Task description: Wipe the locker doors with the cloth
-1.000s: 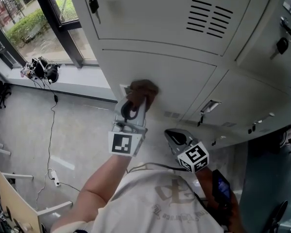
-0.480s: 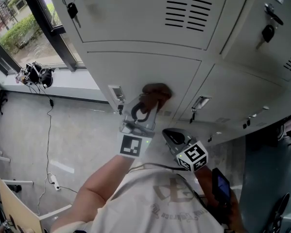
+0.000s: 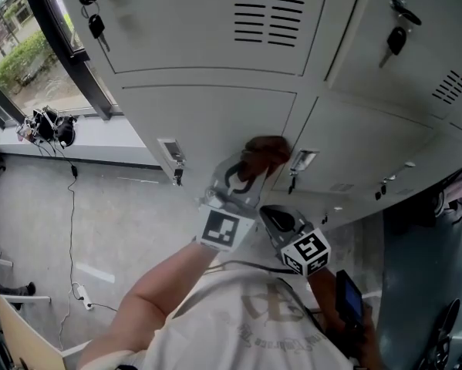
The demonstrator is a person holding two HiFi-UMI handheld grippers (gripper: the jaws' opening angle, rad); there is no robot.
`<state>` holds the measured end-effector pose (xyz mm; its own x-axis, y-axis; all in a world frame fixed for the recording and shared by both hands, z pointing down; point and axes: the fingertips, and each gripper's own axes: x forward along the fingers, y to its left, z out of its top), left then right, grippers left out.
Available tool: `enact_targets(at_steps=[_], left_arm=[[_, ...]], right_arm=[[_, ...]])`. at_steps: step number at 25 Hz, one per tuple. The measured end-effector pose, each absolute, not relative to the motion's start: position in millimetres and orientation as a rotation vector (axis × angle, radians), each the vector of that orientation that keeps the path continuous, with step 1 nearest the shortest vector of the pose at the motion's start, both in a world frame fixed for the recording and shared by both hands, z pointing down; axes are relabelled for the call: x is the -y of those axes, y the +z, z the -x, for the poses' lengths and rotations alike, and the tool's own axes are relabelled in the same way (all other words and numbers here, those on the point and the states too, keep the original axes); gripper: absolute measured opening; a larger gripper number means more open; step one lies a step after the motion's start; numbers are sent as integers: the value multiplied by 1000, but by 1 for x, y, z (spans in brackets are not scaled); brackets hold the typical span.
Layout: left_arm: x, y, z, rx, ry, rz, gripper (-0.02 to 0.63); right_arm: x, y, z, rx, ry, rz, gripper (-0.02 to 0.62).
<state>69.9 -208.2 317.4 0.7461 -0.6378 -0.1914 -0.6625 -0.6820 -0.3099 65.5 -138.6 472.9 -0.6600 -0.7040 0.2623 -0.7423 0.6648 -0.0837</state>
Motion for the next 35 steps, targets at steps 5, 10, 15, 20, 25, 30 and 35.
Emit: enact_targets(at_steps=[5, 10, 15, 20, 25, 30, 35], left_arm=[[205, 320, -85, -946, 85, 2619, 68], [203, 296, -78, -943, 140, 2565, 69], [207, 289, -65, -953, 151, 2523, 69], [217, 279, -20, -1129, 454, 2622, 69], [230, 284, 27, -1254, 416, 2589, 70], [240, 284, 69, -1365, 404, 2535, 71], [244, 288, 96, -1417, 384, 2509, 71]], right_arm=[[135, 473, -79, 2655, 280, -1235, 8], [130, 473, -85, 2647, 299, -1270, 8], [130, 471, -79, 2651, 304, -1278, 8], [136, 468, -63, 2663, 280, -1242, 8], [142, 465, -39, 2685, 272, -1195, 8], [146, 467, -18, 2689, 266, -1147, 8], [149, 467, 4, 2699, 258, -1110, 8]])
